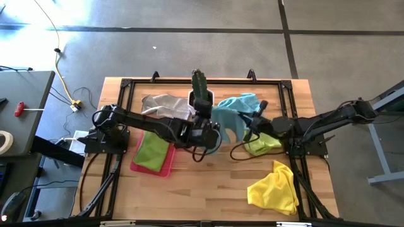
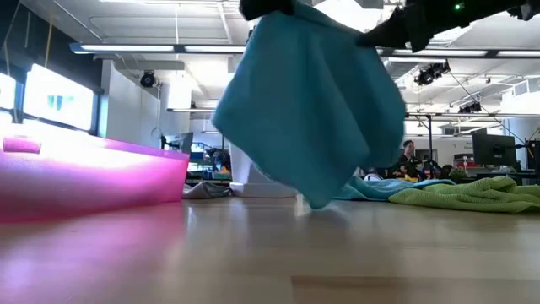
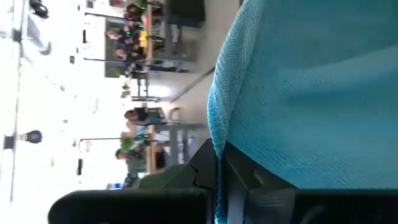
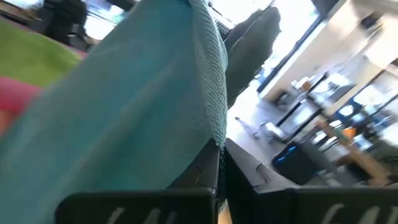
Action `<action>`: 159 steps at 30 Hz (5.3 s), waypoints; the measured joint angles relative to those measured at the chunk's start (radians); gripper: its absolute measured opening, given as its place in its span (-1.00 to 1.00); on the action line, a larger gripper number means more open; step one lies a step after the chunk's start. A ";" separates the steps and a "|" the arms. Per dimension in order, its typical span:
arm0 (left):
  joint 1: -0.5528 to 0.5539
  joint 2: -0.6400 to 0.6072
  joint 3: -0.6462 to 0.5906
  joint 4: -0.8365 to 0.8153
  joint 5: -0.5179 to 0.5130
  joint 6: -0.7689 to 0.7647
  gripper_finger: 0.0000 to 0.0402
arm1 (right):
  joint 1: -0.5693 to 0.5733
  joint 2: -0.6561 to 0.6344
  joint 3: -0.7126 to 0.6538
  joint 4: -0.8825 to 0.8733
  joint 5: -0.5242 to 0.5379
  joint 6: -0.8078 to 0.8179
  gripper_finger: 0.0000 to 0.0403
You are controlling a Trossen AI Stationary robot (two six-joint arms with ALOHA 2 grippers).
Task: Fold microfiber towels
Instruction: Fold the bottom blue towel
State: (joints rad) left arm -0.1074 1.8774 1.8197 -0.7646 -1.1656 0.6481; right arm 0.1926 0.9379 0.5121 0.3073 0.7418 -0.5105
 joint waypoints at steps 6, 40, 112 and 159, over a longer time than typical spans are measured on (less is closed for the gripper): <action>0.014 0.000 0.016 0.026 -0.035 -0.006 -1.00 | -0.001 0.000 0.037 0.085 0.065 -0.109 -1.00; -0.245 0.202 -0.196 0.104 1.077 -0.960 -0.57 | 0.315 0.490 0.278 -0.505 -0.416 0.926 -0.23; -0.320 0.205 -0.204 -0.080 0.915 -0.960 -0.44 | 0.523 0.607 0.220 -0.221 -0.773 1.325 -0.86; 0.049 0.205 -0.382 0.008 0.946 -0.454 -0.44 | 0.325 0.653 0.220 -0.313 -0.262 1.059 -0.36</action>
State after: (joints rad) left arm -0.0582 2.0828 1.4374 -0.7568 -0.2192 0.1944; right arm 0.5175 1.5909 0.7319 -0.0060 0.4801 0.5488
